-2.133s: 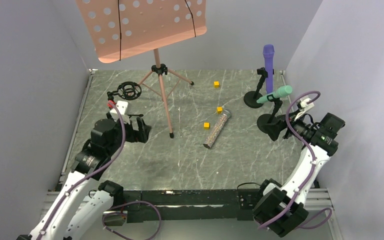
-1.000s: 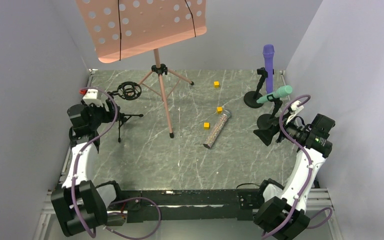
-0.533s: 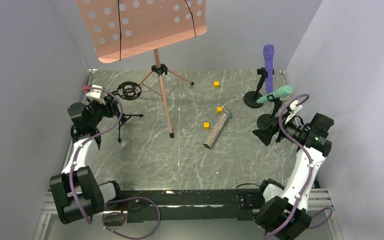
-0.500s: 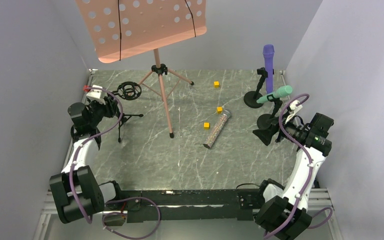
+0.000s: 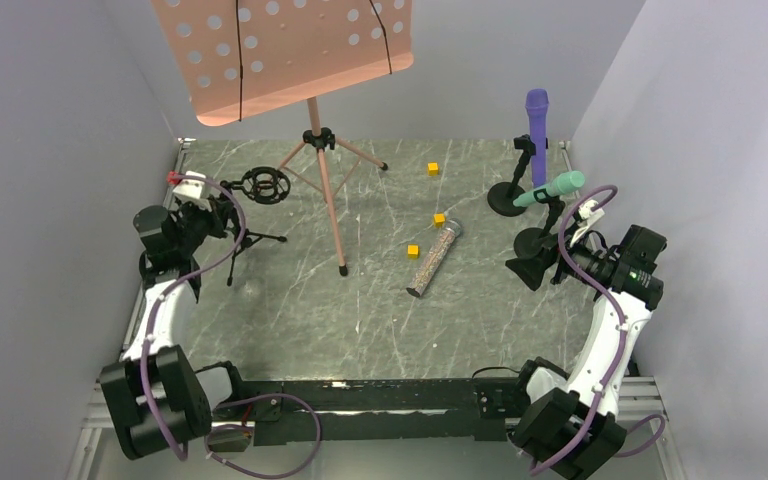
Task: Attach the microphones to the stand
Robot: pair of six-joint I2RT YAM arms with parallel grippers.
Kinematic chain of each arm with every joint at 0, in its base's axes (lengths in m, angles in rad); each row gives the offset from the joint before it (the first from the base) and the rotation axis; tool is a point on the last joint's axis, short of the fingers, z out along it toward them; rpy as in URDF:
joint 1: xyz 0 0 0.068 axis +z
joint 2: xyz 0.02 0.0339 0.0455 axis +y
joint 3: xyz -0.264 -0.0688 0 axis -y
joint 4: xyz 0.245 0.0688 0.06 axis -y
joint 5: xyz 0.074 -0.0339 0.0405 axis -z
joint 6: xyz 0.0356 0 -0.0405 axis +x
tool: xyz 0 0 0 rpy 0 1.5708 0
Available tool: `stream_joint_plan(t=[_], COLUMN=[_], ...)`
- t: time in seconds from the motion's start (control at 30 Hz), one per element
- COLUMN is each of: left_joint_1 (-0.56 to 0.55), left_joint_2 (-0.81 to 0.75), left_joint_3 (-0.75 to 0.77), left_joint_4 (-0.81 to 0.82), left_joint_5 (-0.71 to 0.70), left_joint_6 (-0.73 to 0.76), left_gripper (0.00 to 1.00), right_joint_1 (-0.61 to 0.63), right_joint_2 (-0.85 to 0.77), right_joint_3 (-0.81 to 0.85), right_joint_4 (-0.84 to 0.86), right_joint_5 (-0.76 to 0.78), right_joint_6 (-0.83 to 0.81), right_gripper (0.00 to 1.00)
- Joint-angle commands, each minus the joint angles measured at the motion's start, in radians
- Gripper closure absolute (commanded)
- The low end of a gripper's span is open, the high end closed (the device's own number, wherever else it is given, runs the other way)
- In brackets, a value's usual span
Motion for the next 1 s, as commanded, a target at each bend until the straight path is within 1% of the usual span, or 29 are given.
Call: stream_joint_plan(t=[0.0, 0.1, 0.13, 0.27, 0.37, 0.43, 0.53, 0.63, 0.7, 0.73, 0.83, 0.97], left_joint_1=[-0.012, -0.029, -0.038, -0.073, -0.117, -0.169, -0.299, -0.482, -0.586, -0.657, -0.801, -0.939], left_joint_2=[-0.161, -0.248, -0.274, -0.388, -0.488, -0.547, -0.607, -0.616, -0.587, -0.567, -0.49, -0.377], left_joint_3=[0.007, -0.027, -0.036, -0.074, -0.108, -0.111, -0.097, -0.105, -0.104, -0.106, -0.113, -0.122], left_joint_4=[-0.01, -0.053, -0.07, -0.177, -0.217, -0.256, -0.293, -0.24, -0.199, -0.165, -0.085, 0.031], left_joint_5=[0.016, 0.044, 0.059, 0.112, 0.155, 0.161, 0.121, 0.024, -0.042, -0.077, -0.207, -0.337], left_joint_6=[-0.008, -0.054, -0.102, -0.181, -0.231, -0.249, -0.269, -0.325, -0.35, -0.358, -0.337, -0.281], left_gripper=[1.0, 1.0, 1.0, 1.0, 1.0, 1.0, 1.0, 1.0, 1.0, 1.0, 1.0, 1.0], right_joint_1=[0.01, 0.017, 0.019, 0.023, 0.023, 0.025, 0.027, 0.031, 0.032, 0.032, 0.032, 0.032], right_joint_2=[0.006, 0.008, 0.008, 0.008, 0.01, 0.013, 0.022, 0.035, 0.044, 0.048, 0.055, 0.059], right_joint_3=[0.003, 0.001, 0.001, -0.002, -0.006, -0.007, -0.011, -0.013, -0.014, -0.015, -0.019, -0.027], right_joint_4=[0.026, 0.031, 0.032, 0.04, 0.047, 0.051, 0.058, 0.063, 0.065, 0.067, 0.08, 0.1], right_joint_5=[-0.009, -0.005, -0.004, 0.001, 0.002, 0.003, 0.006, 0.012, 0.017, 0.021, 0.033, 0.049], right_joint_6=[-0.002, 0.001, 0.002, 0.008, 0.013, 0.016, 0.022, 0.024, 0.025, 0.026, 0.034, 0.048], right_gripper=[0.0, 0.0, 0.0, 0.0, 0.0, 0.0, 0.0, 0.0, 0.0, 0.0, 0.0, 0.0])
